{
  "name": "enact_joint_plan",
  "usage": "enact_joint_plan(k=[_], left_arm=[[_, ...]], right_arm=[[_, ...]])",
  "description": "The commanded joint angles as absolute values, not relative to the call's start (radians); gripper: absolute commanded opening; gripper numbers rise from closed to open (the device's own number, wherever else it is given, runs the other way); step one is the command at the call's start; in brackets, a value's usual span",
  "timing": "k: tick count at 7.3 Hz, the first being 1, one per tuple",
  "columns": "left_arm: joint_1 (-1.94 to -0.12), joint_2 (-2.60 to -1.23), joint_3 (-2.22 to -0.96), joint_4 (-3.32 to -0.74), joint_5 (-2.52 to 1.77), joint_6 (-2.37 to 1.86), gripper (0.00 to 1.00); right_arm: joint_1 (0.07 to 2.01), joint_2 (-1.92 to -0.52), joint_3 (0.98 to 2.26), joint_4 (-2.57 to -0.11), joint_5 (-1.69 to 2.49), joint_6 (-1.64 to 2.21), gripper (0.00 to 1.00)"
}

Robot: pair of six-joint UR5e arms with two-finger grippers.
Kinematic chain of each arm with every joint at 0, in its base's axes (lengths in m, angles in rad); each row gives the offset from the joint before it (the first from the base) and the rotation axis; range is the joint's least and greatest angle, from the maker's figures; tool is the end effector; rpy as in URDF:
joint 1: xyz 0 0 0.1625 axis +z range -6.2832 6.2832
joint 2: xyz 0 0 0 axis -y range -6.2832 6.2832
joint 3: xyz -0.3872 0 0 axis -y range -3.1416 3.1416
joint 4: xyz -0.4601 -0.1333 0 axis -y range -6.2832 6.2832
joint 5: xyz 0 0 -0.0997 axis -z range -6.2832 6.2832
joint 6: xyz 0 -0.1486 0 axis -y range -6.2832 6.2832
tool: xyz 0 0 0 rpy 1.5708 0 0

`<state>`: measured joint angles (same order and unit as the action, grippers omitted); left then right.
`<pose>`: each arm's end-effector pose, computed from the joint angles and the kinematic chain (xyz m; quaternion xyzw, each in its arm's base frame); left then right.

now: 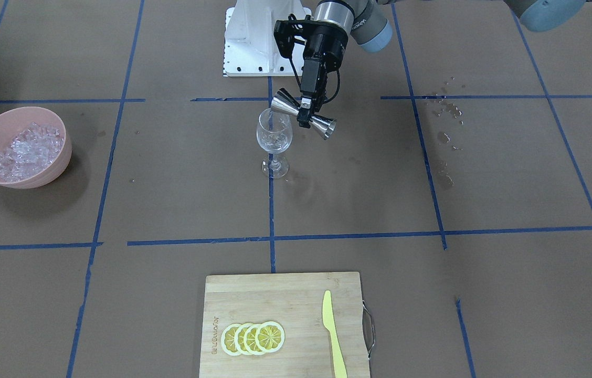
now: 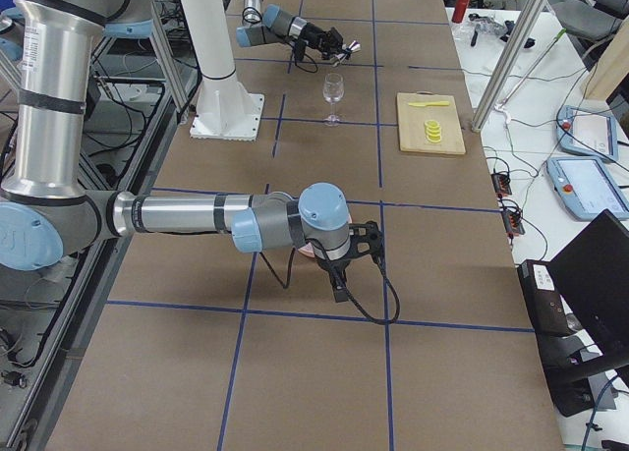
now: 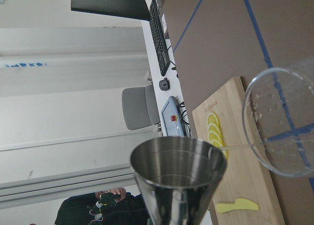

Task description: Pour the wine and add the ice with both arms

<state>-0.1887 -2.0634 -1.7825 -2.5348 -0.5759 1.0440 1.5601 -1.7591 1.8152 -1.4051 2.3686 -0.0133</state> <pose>0.5455 -0.3668 0.0986 0.6956 -0.2065 0.4292 0.5378 0.0215 -0.5072 0.5963 0.1025 -0.3859 -0.0540 0.9152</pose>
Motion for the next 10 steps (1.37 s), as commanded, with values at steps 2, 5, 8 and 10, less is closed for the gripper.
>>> enact_joint_plan(k=[2,5,8,10], left_arm=[[-0.193,-2.063,-1.786,-2.668,-0.577,1.039,0.0],[-0.206,-2.011,-1.79,-2.752,-0.592,0.825,0.0],[-0.212,-1.819,-1.832,-2.901,-0.686,0.57,0.0],[-0.212,-1.625,-1.832,-3.124,-0.78,0.349,0.0]], right_arm=[[1.56,-1.759,1.815,-1.405,2.368,-0.014,1.0],[1.56,-1.759,1.815,-1.405,2.37,-0.012,1.0],[1.56,-1.759,1.813,-1.407,2.37,-0.012,1.0],[1.56,-1.759,1.813,-1.407,2.372,-0.011,1.0]])
